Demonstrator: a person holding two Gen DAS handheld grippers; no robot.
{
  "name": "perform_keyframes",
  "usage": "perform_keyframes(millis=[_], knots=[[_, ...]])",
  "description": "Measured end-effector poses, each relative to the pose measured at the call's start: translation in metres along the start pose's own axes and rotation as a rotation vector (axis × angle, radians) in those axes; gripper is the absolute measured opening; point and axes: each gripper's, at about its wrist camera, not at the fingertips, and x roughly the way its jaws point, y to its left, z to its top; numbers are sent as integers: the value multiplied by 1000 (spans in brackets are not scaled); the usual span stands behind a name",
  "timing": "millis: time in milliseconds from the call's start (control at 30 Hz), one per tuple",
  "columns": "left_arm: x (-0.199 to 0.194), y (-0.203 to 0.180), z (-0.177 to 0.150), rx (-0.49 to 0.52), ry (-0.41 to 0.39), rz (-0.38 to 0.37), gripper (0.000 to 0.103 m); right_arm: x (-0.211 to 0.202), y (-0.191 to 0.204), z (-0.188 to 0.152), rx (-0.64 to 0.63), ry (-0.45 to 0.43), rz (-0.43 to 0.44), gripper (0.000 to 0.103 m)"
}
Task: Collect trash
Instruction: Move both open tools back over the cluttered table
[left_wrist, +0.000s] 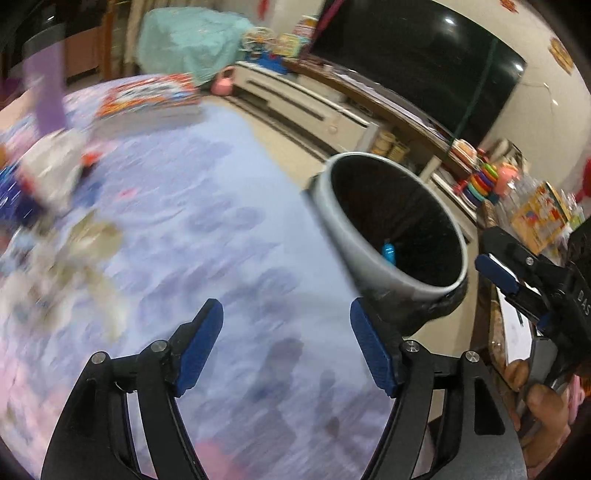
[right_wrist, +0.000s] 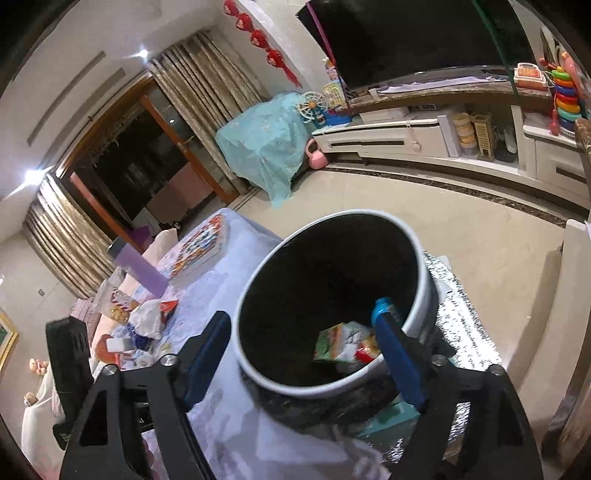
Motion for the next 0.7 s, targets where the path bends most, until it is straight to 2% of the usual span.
perform_keyframes(millis=[333, 700], knots=[[-51, 71, -39, -136, -55, 64, 74, 13, 51, -39, -51, 62, 62, 90], [-78, 144, -66, -269, -77, 126, 74, 33, 89, -72, -74, 150, 120, 91]])
